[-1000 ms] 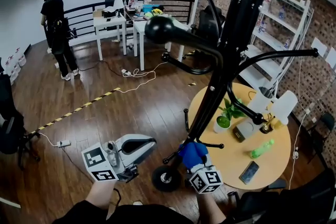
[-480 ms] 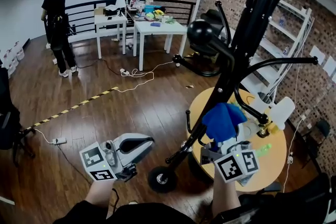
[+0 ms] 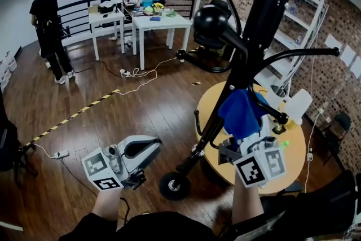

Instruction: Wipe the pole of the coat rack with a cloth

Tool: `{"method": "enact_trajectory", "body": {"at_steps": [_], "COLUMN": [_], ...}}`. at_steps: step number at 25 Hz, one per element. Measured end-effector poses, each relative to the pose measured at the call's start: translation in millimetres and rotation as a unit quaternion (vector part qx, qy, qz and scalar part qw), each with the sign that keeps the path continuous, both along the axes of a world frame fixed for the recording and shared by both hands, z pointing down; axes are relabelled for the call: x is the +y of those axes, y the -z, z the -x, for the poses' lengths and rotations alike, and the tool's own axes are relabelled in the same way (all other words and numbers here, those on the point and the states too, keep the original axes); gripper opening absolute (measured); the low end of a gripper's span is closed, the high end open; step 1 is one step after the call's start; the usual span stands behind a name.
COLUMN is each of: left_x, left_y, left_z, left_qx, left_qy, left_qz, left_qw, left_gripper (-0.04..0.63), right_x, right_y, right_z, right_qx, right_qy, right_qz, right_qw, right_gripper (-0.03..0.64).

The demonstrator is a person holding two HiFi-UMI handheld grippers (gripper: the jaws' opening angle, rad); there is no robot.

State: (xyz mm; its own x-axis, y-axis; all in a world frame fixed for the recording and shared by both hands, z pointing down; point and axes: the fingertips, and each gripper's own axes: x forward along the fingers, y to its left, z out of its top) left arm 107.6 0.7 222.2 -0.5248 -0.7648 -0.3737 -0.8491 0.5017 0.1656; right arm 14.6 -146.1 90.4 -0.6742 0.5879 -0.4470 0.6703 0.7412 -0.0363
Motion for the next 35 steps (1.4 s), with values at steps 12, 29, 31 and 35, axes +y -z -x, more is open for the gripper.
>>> {"method": "enact_trajectory", "body": {"at_steps": [12, 29, 31, 35], "left_x": [-7, -18, -23, -27], "left_y": [-2, -20, -18, -10], "left_z": [6, 1, 5, 10], "left_qx": [0.005, 0.025, 0.027, 0.028], "left_qy": [-0.044, -0.094, -0.092, -0.074], "left_qz": [0.012, 0.033, 0.031, 0.042], "left_qw": [0.9990, 0.9947, 0.9950, 0.9960], "left_gripper": [0.003, 0.003, 0.003, 0.003], "right_x": [-4, -8, -8, -2], "right_y": [-184, -341, -341, -326], "right_z": [5, 11, 11, 8], "right_qx": [0.114, 0.270, 0.278, 0.279], "right_qy": [0.004, -0.013, -0.008, 0.007], "right_qz": [-0.001, -0.020, -0.032, -0.013], "right_qw": [0.993, 0.962, 0.960, 0.960], "right_gripper": [0.025, 0.025, 0.025, 0.025]}}
